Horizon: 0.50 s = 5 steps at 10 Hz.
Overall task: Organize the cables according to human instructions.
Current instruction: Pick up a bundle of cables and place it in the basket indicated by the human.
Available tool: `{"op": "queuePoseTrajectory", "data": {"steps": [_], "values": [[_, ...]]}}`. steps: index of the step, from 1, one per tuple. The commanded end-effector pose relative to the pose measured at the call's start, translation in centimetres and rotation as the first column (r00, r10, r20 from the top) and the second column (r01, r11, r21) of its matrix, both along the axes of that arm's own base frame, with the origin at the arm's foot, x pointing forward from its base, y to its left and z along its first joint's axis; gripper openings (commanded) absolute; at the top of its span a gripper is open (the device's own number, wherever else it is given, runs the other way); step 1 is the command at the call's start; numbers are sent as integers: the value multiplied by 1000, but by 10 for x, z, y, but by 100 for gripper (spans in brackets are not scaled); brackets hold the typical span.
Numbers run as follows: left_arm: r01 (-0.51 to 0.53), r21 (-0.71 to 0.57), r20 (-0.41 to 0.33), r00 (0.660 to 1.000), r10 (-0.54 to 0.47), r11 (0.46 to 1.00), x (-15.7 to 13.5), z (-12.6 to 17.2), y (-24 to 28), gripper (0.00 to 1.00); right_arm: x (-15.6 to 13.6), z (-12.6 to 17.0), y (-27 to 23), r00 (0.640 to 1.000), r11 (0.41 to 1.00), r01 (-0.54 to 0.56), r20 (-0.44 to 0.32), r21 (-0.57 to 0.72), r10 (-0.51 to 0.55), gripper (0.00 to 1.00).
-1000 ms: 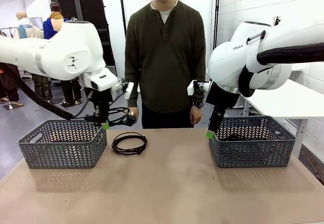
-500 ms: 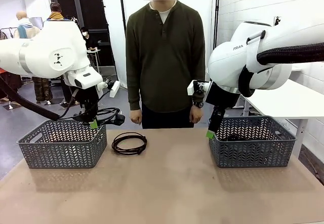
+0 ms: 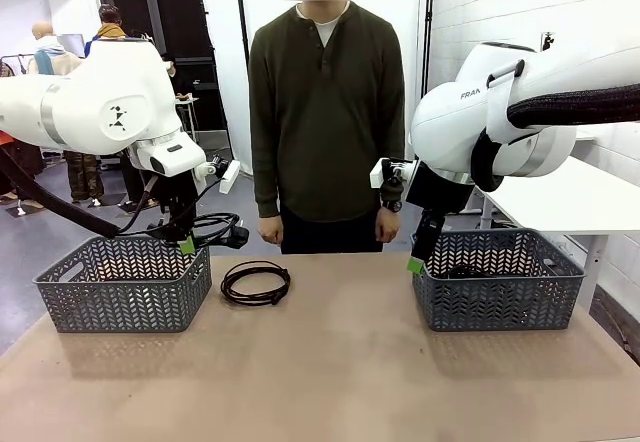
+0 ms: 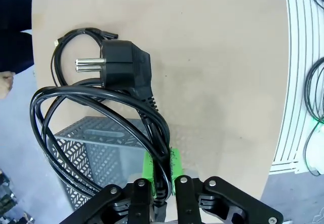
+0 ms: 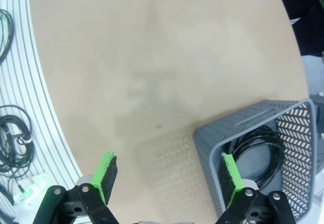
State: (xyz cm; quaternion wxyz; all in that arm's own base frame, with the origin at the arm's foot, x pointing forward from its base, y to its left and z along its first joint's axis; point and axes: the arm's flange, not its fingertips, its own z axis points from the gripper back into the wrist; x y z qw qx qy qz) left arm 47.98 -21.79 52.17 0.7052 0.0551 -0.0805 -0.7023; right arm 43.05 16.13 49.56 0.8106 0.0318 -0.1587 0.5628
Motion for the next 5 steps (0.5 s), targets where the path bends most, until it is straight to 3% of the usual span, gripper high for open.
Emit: {"op": "queuePoseTrajectory", "data": {"steps": [1, 5], "values": [[-1, 18, -4, 1000, 1, 1000, 3, 5, 11, 0, 0, -2, 0, 1000, 1000, 2, -1, 1, -2, 100], [36, 57, -68, 997, -32, 998, 19, 20, 57, 0, 0, -2, 0, 1000, 1000, 2, -1, 1, -2, 100]]}}
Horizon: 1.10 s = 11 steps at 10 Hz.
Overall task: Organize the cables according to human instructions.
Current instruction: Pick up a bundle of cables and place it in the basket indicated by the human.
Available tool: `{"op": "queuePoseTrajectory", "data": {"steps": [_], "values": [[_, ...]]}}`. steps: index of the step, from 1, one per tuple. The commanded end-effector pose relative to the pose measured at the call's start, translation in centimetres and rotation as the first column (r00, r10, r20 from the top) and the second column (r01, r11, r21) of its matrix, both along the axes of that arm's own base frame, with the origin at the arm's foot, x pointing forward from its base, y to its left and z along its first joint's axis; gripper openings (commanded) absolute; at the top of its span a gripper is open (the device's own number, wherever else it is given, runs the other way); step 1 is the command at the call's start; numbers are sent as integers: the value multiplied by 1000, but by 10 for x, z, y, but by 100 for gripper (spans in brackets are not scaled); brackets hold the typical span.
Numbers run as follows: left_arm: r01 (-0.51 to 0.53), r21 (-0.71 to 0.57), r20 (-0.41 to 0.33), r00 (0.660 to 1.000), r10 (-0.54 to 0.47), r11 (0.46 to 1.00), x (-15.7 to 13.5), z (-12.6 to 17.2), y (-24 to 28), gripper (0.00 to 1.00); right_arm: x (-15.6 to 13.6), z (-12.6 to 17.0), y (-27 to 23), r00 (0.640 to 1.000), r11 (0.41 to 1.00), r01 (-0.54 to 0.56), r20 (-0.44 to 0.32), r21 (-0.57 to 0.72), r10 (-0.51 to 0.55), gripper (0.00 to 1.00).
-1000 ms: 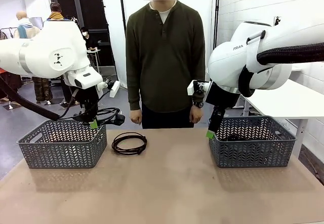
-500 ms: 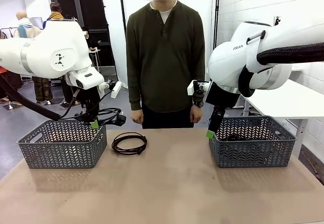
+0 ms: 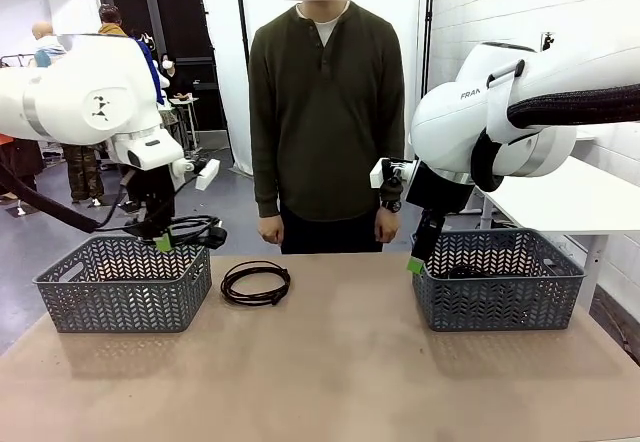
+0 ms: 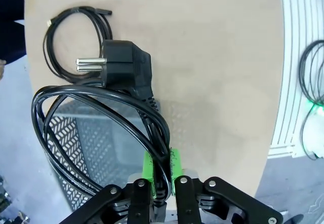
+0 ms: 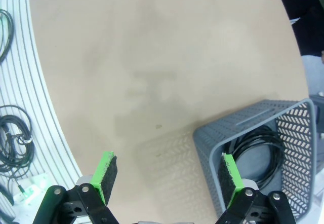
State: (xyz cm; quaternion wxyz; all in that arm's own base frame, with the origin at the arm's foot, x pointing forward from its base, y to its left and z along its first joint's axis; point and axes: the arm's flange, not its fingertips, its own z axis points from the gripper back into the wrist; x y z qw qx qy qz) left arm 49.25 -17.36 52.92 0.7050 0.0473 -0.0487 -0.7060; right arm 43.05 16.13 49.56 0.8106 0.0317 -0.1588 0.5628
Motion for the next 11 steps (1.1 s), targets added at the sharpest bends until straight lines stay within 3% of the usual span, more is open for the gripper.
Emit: {"op": "queuePoseTrajectory", "data": {"steps": [1, 6, 11], "values": [[50, 26, -23, 999, -49, 998, 11, 12, 27, 0, 0, -2, 0, 1000, 1000, 2, -1, 1, -2, 100], [-17, 37, 20, 1000, 17, 999, 36, -9, 96, 0, 0, -2, 0, 1000, 1000, 2, -1, 1, -2, 100], [-25, 17, 19, 1000, 25, 1000, 63, -34, 117, 0, 0, -2, 0, 1000, 1000, 2, -1, 1, -2, 100]]}}
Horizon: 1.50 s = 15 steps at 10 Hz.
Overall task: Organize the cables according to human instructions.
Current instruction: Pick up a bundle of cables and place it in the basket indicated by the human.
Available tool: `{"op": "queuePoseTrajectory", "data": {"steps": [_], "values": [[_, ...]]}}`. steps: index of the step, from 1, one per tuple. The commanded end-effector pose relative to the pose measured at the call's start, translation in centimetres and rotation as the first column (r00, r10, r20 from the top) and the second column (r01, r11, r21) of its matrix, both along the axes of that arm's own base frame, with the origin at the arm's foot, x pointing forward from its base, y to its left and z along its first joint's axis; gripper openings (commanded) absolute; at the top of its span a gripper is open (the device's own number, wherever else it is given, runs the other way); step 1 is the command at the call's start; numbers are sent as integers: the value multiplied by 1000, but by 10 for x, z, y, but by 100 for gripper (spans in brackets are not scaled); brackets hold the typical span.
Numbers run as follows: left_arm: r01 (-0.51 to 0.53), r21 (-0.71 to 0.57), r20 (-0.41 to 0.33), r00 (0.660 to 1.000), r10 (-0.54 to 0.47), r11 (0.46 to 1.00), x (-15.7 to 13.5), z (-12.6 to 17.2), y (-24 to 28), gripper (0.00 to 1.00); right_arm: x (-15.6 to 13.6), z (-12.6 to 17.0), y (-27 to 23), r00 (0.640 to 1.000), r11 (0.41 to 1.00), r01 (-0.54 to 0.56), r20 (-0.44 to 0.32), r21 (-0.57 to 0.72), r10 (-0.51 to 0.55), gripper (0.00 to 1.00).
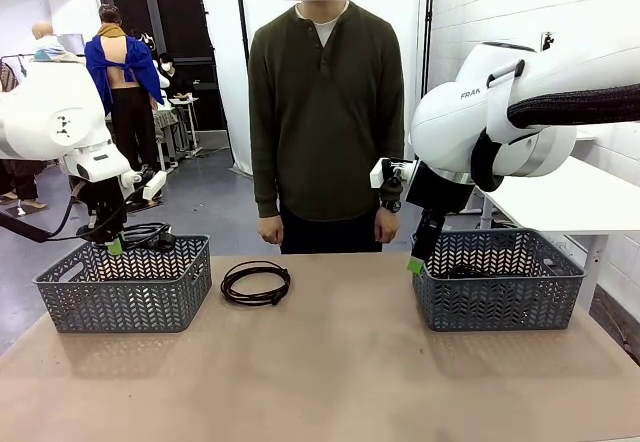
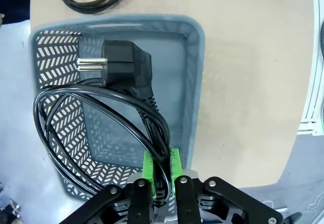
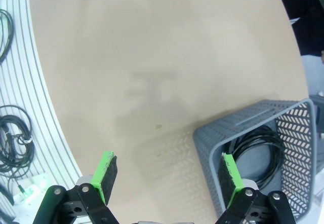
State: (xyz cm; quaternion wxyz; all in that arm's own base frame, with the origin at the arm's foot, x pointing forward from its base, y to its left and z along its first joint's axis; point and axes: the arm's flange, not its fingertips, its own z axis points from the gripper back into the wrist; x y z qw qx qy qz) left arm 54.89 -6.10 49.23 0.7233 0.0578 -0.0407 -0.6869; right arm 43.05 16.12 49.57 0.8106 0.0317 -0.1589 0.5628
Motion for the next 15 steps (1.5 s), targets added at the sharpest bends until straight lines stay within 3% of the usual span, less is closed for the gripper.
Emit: {"op": "queuePoseTrajectory", "data": {"steps": [1, 6, 11, 15], "values": [[27, -6, 15, 1000, -27, 1000, 10, 0, 5, 0, 0, -2, 0, 1000, 1000, 2, -1, 1, -2, 100], [10, 6, 10, 1000, -10, 1000, 18, -18, 8, 0, 0, -2, 0, 1000, 1000, 2, -1, 1, -2, 100], [-17, -12, 42, 999, 17, 1000, 25, -21, 11, 98, 0, -2, 0, 1000, 1000, 2, -1, 1, -2, 100], [-2, -1, 34, 999, 2, 1000, 22, 1, 2, 100, 0, -2, 0, 1000, 1000, 2, -1, 1, -2, 100]]}}
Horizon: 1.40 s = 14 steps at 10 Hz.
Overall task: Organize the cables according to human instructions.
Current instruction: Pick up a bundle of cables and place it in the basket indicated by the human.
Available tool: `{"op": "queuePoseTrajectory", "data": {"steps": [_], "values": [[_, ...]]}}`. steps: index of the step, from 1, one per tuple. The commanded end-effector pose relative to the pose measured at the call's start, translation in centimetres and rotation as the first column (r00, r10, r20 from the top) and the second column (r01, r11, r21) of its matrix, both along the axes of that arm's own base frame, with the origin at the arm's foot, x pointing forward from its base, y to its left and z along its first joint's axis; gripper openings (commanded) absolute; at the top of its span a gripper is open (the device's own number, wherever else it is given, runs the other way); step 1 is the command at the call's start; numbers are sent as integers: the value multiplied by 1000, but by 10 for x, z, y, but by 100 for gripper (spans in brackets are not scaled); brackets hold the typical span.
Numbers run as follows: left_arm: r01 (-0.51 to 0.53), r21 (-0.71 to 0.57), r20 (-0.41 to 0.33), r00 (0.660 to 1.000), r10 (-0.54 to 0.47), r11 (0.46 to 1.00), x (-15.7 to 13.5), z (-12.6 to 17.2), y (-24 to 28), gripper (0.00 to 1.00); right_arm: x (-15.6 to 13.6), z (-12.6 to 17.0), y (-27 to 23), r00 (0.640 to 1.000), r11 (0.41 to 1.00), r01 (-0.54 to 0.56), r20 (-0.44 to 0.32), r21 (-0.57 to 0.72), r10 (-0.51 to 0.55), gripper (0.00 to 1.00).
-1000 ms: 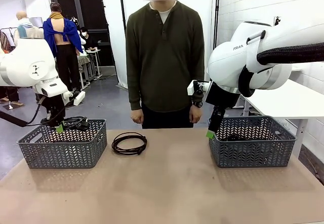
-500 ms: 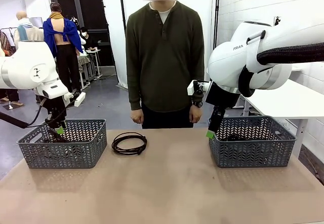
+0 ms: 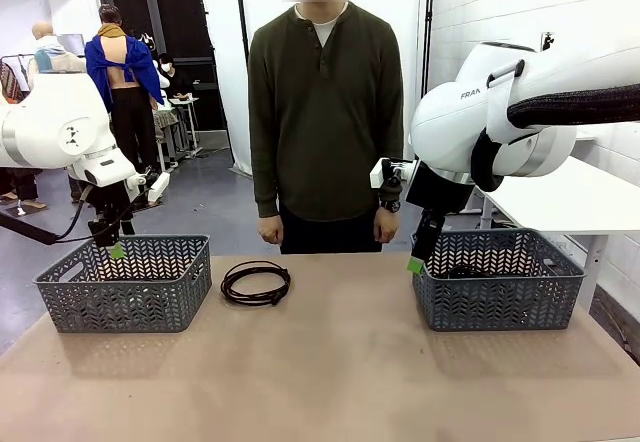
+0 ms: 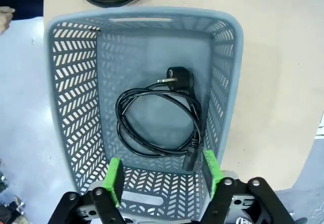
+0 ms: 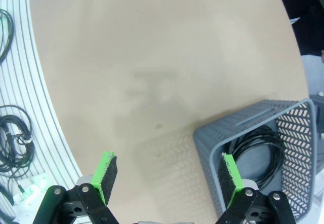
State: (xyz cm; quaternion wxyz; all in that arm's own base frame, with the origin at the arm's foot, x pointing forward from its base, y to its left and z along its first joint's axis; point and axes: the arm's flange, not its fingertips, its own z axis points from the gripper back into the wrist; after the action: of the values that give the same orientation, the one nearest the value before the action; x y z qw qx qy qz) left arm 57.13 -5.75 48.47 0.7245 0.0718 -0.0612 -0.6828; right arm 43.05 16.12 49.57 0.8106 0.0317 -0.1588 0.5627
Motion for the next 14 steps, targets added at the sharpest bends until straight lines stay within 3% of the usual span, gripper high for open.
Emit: {"op": "queuePoseTrajectory", "data": {"steps": [1, 5, 6, 11, 14], "values": [[9, 16, -16, 1000, -9, 1000, -1, 15, -5, 100, 0, -2, 0, 1000, 1000, 2, -1, 1, -2, 100], [-33, -7, -68, 997, 32, 999, -9, 22, -12, 100, 0, -2, 0, 1000, 1000, 2, -1, 1, -2, 100], [13, 5, -21, 1000, -13, 1000, -6, 16, -9, 100, 0, -2, 0, 1000, 1000, 2, -1, 1, -2, 100], [5, 3, -34, 999, -5, 1000, -8, 16, -10, 100, 0, -2, 0, 1000, 1000, 2, -1, 1, -2, 100], [-49, -126, -61, 997, 41, 991, -25, 19, -29, 100, 0, -2, 0, 1000, 1000, 2, -1, 1, -2, 100]]}}
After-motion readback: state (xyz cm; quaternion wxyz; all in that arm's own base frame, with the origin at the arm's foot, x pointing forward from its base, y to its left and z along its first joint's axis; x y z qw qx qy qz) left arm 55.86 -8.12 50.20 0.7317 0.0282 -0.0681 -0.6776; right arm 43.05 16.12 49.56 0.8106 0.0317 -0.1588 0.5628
